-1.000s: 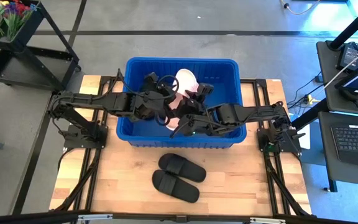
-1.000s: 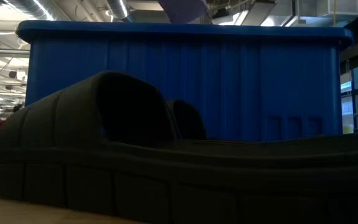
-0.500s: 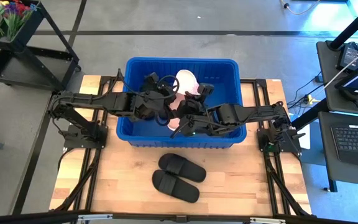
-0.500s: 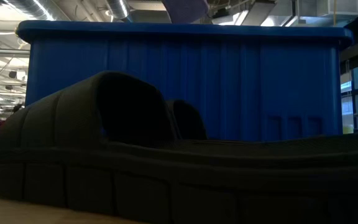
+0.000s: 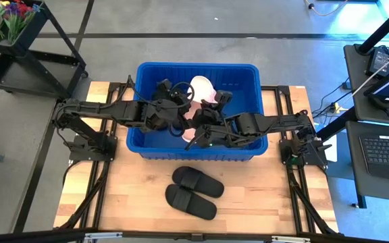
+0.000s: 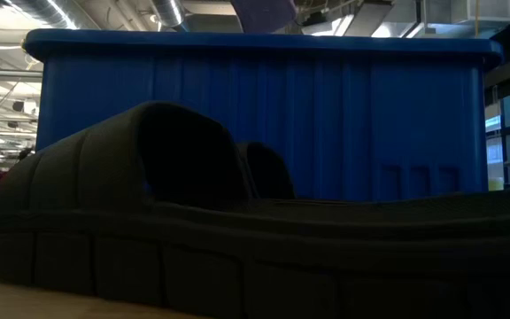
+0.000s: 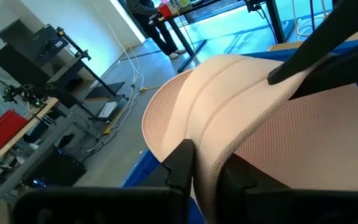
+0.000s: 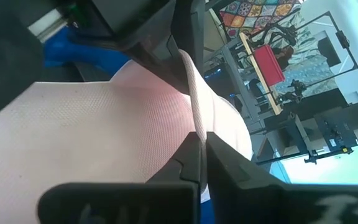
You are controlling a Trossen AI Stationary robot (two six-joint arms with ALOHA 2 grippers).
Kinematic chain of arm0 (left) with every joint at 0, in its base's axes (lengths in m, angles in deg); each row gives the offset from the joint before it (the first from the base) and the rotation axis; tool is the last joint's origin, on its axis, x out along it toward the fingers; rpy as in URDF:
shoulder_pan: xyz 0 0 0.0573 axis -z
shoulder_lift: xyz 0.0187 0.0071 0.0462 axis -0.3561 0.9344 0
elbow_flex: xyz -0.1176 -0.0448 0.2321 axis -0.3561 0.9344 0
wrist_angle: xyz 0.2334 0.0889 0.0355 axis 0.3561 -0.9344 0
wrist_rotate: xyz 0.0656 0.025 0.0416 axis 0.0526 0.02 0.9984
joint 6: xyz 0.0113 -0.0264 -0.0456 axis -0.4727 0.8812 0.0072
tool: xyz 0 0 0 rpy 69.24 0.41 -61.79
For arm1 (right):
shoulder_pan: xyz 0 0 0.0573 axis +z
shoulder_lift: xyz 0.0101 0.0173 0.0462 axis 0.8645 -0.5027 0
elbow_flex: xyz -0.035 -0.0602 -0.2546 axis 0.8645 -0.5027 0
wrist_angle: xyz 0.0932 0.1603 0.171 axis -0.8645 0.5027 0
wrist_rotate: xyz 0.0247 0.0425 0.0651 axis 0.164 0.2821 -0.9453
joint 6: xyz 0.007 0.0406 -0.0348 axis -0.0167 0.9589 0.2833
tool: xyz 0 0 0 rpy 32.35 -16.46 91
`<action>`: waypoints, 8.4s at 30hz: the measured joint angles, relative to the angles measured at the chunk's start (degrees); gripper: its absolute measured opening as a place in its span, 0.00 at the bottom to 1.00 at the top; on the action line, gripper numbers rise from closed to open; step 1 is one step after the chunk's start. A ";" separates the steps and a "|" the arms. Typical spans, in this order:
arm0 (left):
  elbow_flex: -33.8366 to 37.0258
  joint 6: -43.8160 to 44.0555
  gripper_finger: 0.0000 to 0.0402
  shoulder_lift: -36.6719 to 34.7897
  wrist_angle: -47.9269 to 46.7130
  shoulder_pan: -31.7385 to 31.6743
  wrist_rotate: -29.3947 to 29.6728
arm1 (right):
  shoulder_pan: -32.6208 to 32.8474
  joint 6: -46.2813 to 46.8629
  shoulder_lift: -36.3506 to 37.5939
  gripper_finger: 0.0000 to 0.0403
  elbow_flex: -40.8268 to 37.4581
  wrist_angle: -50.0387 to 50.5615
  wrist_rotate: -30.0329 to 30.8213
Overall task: Pick and place slides into bin
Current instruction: Put the pink slide into the blue bin, then adjust the pink slide into the blue bin, then put the black slide into the blue bin
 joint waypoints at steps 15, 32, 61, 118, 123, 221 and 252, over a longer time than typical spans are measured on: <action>-0.04 1.88 0.56 -0.02 -0.15 0.55 -5.89 | 0.00 1.65 0.00 0.03 0.00 2.09 -1.16; 0.52 7.73 0.57 -10.36 -18.62 0.41 -18.36 | -3.87 11.41 4.72 0.03 -0.10 22.18 -10.73; 27.02 11.29 0.57 -33.64 -15.01 -7.40 -17.11 | -31.89 -24.56 24.22 0.03 -53.63 -23.12 -39.68; 27.02 8.32 0.57 -33.57 -14.91 -18.78 -17.86 | -38.38 -17.26 22.72 0.52 -63.81 -23.38 -59.82; 27.02 8.31 0.57 -33.57 -14.91 -18.78 -17.86 | -39.44 -15.15 19.62 0.52 -63.82 -23.80 -61.57; 27.02 8.64 0.57 -33.55 -15.98 -18.78 -17.84 | -38.42 -19.17 1.33 0.09 -52.63 -33.31 -39.71; 27.02 8.66 0.57 -33.55 -15.98 -18.77 -17.84 | -30.20 -14.73 13.75 0.75 -50.33 -32.35 -37.21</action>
